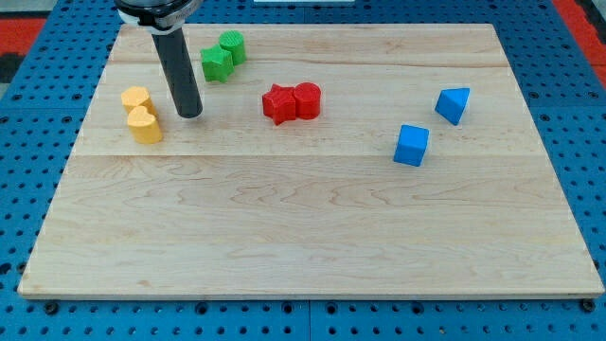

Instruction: Push both the green blocks to the top side

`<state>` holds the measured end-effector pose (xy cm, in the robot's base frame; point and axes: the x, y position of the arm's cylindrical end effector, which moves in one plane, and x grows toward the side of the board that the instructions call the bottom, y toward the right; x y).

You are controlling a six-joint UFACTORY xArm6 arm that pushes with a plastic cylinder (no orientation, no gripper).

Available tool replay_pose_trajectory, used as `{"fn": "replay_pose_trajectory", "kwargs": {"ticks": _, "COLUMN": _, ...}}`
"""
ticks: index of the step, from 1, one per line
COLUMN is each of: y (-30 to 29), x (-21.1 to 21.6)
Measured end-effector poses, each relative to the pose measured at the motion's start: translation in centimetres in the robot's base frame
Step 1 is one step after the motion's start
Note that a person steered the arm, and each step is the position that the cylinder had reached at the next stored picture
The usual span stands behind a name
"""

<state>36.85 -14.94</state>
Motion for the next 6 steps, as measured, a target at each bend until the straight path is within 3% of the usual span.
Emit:
{"fn": "replay_pose_trajectory", "kwargs": {"ticks": 4, "y": 3.0, "x": -4.5}}
{"fn": "replay_pose_trajectory", "kwargs": {"ticks": 5, "y": 0.5, "x": -5.0}}
{"fn": "replay_pose_trajectory", "kwargs": {"ticks": 6, "y": -0.6, "x": -9.6}}
